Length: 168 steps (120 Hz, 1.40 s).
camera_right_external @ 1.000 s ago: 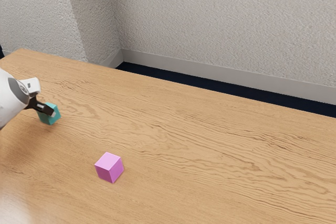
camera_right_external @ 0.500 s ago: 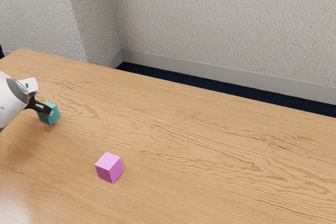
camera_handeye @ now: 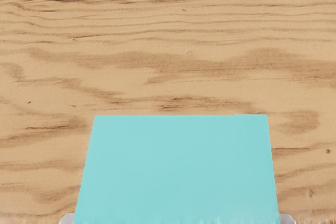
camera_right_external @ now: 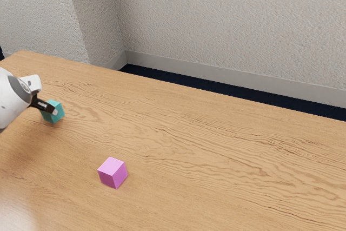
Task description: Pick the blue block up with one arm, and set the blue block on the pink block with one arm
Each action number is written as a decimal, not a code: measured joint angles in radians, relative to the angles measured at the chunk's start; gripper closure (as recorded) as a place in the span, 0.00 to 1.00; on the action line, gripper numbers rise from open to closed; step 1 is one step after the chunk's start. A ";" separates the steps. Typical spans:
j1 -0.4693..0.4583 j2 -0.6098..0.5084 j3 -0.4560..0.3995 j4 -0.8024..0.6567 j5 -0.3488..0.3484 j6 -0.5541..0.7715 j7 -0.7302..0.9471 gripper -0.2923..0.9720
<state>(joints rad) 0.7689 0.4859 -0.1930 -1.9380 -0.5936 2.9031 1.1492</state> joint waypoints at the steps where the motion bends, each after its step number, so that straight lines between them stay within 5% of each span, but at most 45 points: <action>1: -0.002 -0.009 0.000 -0.008 -0.001 0.000 0.000 0.53; 22: -0.199 -0.285 0.112 -0.275 -0.116 0.005 -0.008 0.56; 51: -0.425 -0.576 0.121 -0.549 -0.309 0.012 -0.020 0.57; 76: -0.572 -0.748 0.118 -0.706 -0.367 0.015 -0.054 0.57; 110: -0.665 -0.796 0.045 -0.794 -0.381 0.033 -0.142 0.56; 168: -0.644 -0.842 0.002 -0.843 -0.382 0.053 -0.280 0.53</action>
<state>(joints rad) 0.1249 -0.3559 -0.1913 -2.7811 -0.9761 2.9563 0.8693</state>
